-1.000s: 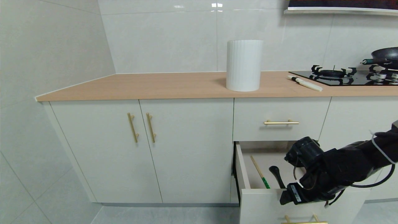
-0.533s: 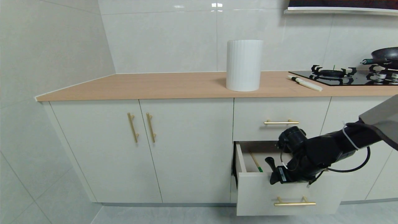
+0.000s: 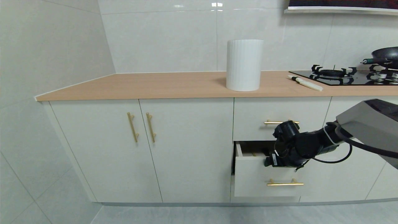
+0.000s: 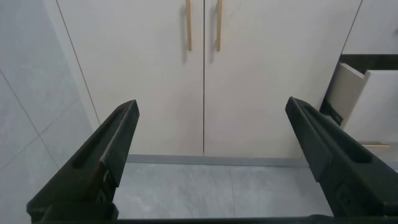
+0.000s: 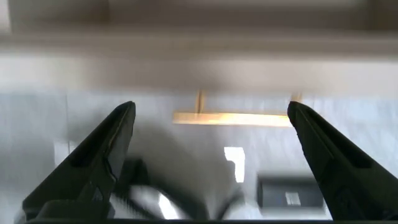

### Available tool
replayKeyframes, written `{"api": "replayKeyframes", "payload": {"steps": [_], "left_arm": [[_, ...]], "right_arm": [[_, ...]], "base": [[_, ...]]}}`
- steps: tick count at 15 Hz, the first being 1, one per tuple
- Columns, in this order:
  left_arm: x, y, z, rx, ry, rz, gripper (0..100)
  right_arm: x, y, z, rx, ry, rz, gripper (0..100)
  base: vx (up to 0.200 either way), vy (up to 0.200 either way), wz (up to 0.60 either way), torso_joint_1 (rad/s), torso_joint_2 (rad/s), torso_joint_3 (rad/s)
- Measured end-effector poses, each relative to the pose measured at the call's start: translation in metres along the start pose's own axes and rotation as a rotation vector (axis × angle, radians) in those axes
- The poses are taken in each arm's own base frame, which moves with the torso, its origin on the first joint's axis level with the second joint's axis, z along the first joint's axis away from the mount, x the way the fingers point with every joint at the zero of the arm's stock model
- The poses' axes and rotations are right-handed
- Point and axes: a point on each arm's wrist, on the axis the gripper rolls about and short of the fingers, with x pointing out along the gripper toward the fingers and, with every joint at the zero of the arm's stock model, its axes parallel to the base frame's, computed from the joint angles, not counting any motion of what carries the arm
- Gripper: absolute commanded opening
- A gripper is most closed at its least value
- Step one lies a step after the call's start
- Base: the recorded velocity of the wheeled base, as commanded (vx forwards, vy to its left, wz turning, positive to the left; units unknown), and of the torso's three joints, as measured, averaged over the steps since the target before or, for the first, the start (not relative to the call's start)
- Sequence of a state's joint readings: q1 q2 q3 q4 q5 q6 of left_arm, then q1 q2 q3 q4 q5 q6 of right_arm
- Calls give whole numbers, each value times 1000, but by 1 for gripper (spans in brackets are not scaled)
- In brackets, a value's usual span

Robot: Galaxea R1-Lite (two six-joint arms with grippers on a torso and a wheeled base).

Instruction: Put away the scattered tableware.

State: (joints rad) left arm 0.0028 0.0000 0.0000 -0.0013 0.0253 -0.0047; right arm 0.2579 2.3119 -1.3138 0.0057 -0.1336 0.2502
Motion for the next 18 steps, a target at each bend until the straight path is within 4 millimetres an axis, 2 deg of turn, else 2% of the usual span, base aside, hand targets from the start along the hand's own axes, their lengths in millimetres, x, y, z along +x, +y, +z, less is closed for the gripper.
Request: {"api": "replayKeyframes", "payload": {"steps": [5, 9, 14, 18], "left_arm": [[0, 0, 0, 0, 0, 0, 100], [0, 0, 0, 0, 0, 0, 100], [0, 0, 0, 0, 0, 0, 100], [0, 0, 0, 0, 0, 0, 100]], "right_arm": [[25, -30, 13, 90, -121, -39, 100], [41, -32, 21, 160, -277, -37, 100], [60, -32, 15, 184, -297, -51, 100], [70, -30, 23, 248, -337, -92, 100]], "base": [[0, 0, 0, 0, 0, 0], [0, 0, 0, 0, 0, 0], [0, 0, 0, 0, 0, 0], [0, 0, 0, 0, 0, 0]]}}
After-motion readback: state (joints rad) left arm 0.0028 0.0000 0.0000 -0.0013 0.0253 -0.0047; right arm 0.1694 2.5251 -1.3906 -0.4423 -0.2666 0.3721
